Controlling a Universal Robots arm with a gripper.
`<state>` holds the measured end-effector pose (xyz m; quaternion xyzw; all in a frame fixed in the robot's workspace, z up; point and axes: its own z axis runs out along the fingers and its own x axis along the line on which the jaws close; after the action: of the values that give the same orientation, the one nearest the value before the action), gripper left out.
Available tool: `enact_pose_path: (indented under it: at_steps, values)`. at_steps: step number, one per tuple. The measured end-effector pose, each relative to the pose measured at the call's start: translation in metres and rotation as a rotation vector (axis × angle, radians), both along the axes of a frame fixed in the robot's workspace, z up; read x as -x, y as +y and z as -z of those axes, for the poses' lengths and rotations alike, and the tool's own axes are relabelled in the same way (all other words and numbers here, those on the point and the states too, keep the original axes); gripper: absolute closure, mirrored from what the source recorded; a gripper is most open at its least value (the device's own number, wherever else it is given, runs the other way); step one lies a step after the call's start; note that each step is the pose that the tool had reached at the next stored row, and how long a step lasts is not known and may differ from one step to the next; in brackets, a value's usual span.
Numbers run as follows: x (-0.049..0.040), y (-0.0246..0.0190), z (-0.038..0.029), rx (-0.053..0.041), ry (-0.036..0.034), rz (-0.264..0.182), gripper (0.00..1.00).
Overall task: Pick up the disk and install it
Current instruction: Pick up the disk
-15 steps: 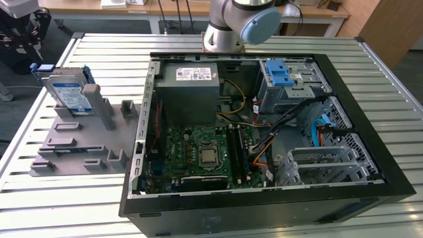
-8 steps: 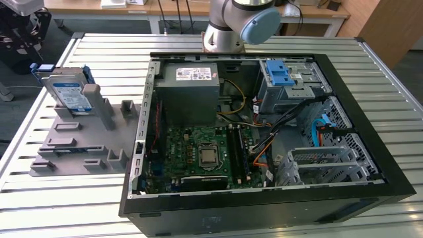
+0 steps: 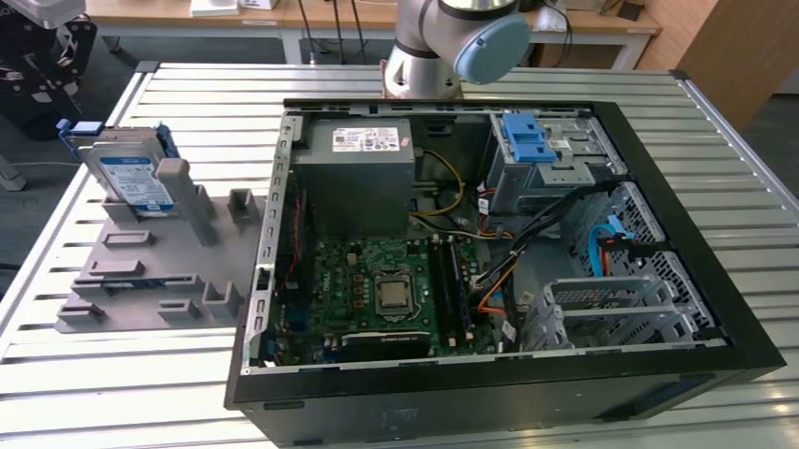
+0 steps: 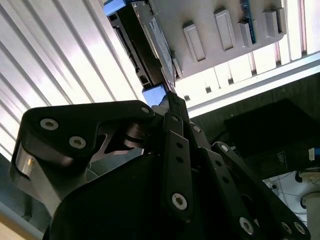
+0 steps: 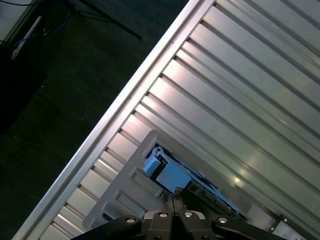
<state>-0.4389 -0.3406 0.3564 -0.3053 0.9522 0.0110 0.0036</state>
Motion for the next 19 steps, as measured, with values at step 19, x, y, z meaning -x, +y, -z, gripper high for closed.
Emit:
enact_pose_path:
  at_steps: [19]
  values:
    - [0.0000, 0.0000, 0.0006, 0.0001, 0.0000, -0.246, 0.89]
